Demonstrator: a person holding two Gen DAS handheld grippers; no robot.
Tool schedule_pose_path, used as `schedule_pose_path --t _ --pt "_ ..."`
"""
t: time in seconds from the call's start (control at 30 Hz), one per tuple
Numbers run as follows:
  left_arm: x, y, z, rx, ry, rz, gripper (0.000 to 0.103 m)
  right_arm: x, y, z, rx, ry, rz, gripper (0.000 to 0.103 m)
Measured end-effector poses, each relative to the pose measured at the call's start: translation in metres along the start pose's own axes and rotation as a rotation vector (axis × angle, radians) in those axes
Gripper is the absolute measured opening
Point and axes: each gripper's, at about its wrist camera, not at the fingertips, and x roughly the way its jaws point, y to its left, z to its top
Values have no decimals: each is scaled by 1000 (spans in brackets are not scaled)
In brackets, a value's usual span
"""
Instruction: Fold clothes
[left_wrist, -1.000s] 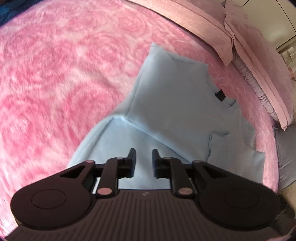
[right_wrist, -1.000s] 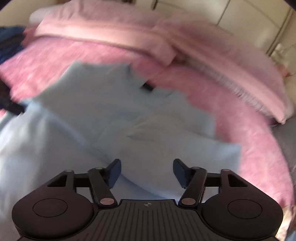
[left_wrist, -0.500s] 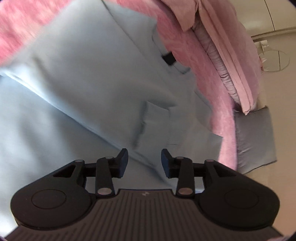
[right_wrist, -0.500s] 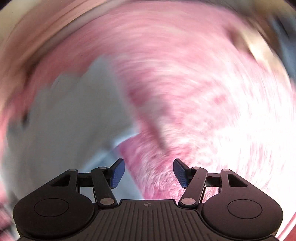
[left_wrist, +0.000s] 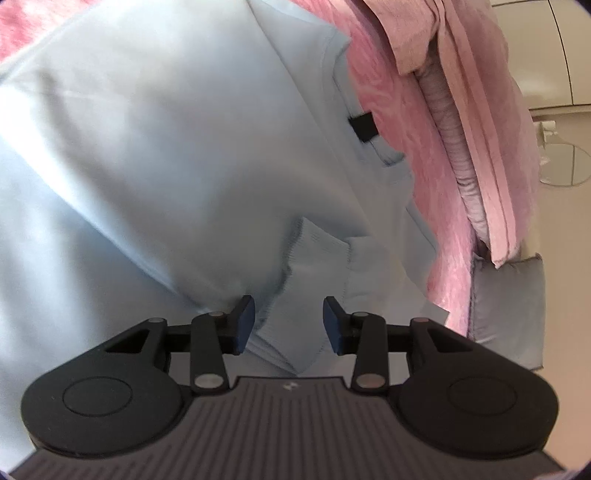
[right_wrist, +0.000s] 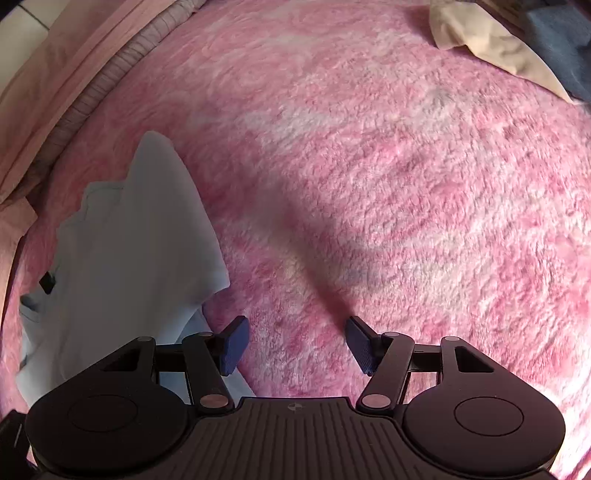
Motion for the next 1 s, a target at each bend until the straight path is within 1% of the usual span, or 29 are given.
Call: schedule_pose_path --t 0.1,0.13,0.17,0.2,0.23,0.3,0.4,0.43,0.5,0.53,0.63,0.7,0.77,0.8,0.83,0.9,1.0 --pt "5 -3 -3 20 -3 3 34 0 1 3 -19 -6 -1 62" --pt "5 -2 -4 24 -6 1 29 1 1 4 -24 -7 -2 62" --pt "5 -2 -4 37 -1 -2 3 1 2 5 -30 -9 -4 62" --pt "6 -3 -4 58 10 -6 0 1 2 6 -34 -11 -7 62" --pt "4 -7 -5 90 7 -10 0 0 2 8 -37 -14 -11 62" --pt "-5 -19 -5 171 -25 -21 0 1 3 10 -45 -26 -21 62" --pt "-42 -38 3 300 -128 -52 0 0 8 14 -66 -48 -37 62" --pt "-58 -42 7 352 -172 -44 0 -2 11 14 -77 -56 -36 62" --pt "-92 -47 17 472 -275 10 0 -3 18 15 -107 -69 -28 62" --pt "-105 -44 23 505 -311 47 0 -3 24 14 -136 -75 -23 62" --pt "-123 -16 41 512 -352 195 0 2 43 9 -245 -86 -17 62" --pt "-117 1 46 547 -335 274 0 8 57 4 -289 -90 -35 62" --pt "-103 15 47 541 -287 325 0 16 70 -3 -322 -91 -62 62" --pt "-96 22 48 517 -266 330 0 18 77 -6 -369 -90 -62 62" --pt "-92 27 48 483 -258 319 0 18 82 -10 -422 -95 -61 62" --pt "-88 34 49 412 -256 298 4 20 93 -19 -530 -107 -60 62" --pt "-89 44 53 320 -261 263 4 29 105 -31 -701 -122 -60 61"
